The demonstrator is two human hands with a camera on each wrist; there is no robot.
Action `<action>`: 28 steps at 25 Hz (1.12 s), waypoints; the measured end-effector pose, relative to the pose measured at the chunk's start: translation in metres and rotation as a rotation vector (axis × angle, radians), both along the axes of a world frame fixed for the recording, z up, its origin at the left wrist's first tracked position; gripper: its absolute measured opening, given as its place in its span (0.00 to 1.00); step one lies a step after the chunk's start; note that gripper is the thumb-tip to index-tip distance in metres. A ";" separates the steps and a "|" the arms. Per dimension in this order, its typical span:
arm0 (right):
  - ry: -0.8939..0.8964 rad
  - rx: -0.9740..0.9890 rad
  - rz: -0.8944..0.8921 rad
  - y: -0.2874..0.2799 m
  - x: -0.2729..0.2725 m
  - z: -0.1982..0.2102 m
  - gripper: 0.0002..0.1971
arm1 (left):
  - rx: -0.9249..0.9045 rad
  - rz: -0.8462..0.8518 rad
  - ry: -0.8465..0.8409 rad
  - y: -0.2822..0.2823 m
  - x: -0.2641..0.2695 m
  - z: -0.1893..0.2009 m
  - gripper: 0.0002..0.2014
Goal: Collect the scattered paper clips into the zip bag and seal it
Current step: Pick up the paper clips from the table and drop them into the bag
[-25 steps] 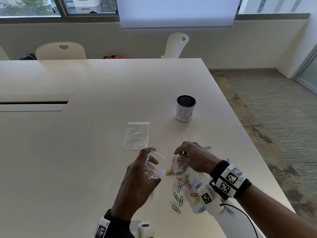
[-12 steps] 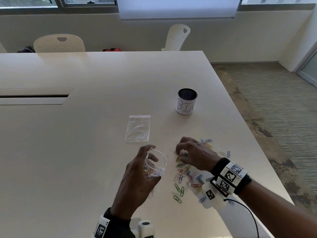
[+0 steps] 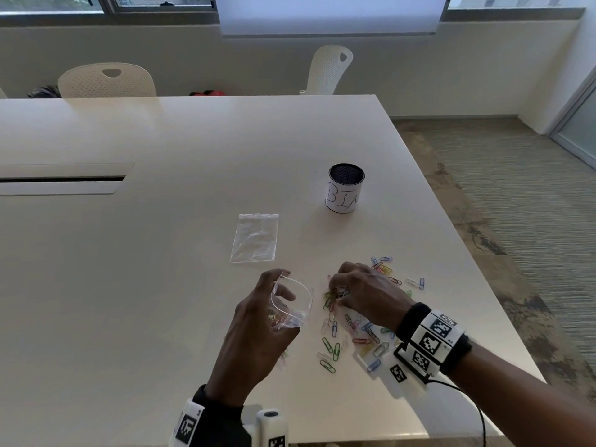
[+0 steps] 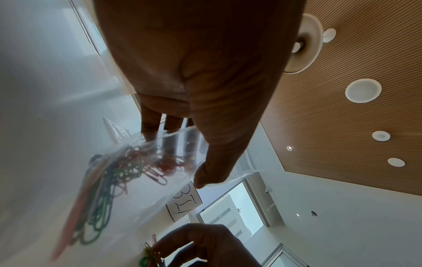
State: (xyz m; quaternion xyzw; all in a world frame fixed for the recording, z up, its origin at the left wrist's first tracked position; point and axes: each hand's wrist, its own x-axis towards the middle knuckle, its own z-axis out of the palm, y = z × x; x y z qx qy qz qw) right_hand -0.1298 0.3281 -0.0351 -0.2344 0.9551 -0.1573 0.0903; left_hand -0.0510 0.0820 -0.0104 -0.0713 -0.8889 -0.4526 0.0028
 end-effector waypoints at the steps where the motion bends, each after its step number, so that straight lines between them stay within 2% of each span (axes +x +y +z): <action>1: 0.015 -0.005 0.002 -0.001 0.000 -0.002 0.12 | -0.002 0.000 0.002 0.000 0.000 0.000 0.36; 4: 0.090 0.025 0.017 -0.004 -0.002 -0.005 0.05 | -0.001 0.002 0.004 0.002 0.003 0.001 0.35; 7: 0.136 0.074 0.034 -0.008 -0.006 -0.010 0.09 | 0.004 0.011 0.003 0.001 0.005 0.001 0.35; 11: 0.083 0.025 -0.004 -0.007 -0.013 -0.004 0.09 | 0.001 0.017 -0.004 -0.001 0.007 -0.001 0.36; 14: 0.026 -0.142 -0.094 0.001 -0.018 0.003 0.02 | 0.001 0.019 -0.005 -0.001 0.009 -0.003 0.35; 21: -0.268 -0.619 -0.316 0.003 -0.005 0.036 0.03 | 0.004 0.017 0.004 -0.003 0.011 -0.008 0.36; 24: -0.407 -0.833 -0.299 -0.007 0.011 0.059 0.05 | 0.000 0.019 0.004 -0.002 0.011 -0.008 0.35; 28: -0.485 -0.965 -0.213 -0.025 0.029 0.084 0.08 | -0.015 0.008 0.008 -0.001 0.012 -0.009 0.36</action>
